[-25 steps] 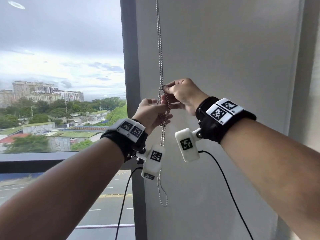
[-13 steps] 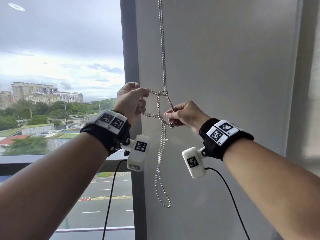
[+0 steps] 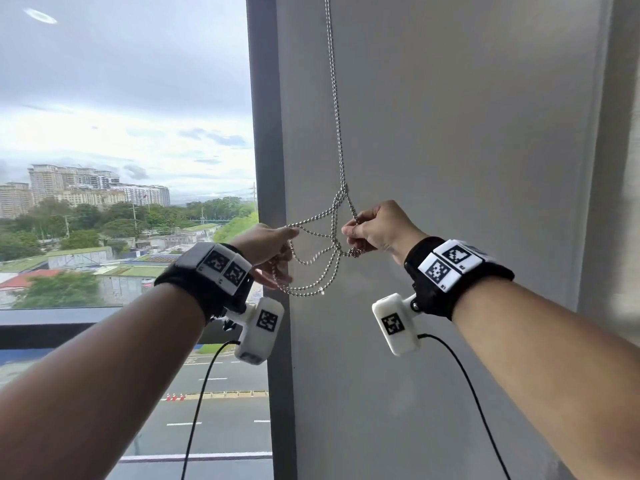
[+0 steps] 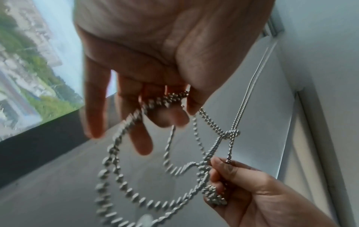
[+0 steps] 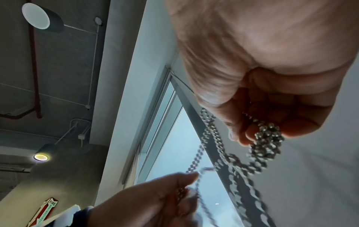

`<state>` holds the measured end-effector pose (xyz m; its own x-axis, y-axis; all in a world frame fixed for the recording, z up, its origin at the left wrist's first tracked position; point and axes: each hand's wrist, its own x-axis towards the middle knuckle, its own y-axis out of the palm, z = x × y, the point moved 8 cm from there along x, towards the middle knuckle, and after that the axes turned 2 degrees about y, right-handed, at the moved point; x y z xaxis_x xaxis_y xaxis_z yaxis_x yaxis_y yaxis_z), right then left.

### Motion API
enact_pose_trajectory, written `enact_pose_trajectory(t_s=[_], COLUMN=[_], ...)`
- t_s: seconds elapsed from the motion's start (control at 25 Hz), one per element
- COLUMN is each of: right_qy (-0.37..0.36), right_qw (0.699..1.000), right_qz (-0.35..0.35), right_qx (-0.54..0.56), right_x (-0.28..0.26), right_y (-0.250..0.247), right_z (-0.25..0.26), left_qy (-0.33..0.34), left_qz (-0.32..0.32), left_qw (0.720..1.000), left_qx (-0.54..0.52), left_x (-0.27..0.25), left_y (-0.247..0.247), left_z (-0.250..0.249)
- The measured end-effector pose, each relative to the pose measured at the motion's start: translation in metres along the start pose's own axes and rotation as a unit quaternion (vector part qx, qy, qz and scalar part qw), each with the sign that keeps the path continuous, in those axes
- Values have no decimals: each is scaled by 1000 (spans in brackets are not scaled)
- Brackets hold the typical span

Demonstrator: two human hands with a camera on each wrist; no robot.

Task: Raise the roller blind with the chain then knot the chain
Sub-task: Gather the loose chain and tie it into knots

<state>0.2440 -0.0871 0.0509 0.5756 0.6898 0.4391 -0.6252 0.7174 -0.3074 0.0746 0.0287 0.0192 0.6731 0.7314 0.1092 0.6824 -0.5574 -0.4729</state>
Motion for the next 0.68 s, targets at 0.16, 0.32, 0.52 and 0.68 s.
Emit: enact_pose_trajectory(t_s=[0.16, 0.32, 0.52, 0.68], right_qy=[1, 6, 19, 21], right_qw=[1000, 1000, 998, 998], right_qz=[6, 20, 28, 17], right_qx=[-19, -22, -54, -50], right_x=[-3, -8, -10, -4], right_y=[7, 12, 11, 12], right_z=[6, 9, 9, 4], left_qy=[67, 61, -61, -134], left_qz=[78, 144, 298, 311], left_qw=[964, 987, 932, 908], left_qx=[-247, -40, 194, 248], left_x=[2, -4, -16, -19], left_y=[29, 51, 77, 77], left_z=[-18, -15, 30, 49])
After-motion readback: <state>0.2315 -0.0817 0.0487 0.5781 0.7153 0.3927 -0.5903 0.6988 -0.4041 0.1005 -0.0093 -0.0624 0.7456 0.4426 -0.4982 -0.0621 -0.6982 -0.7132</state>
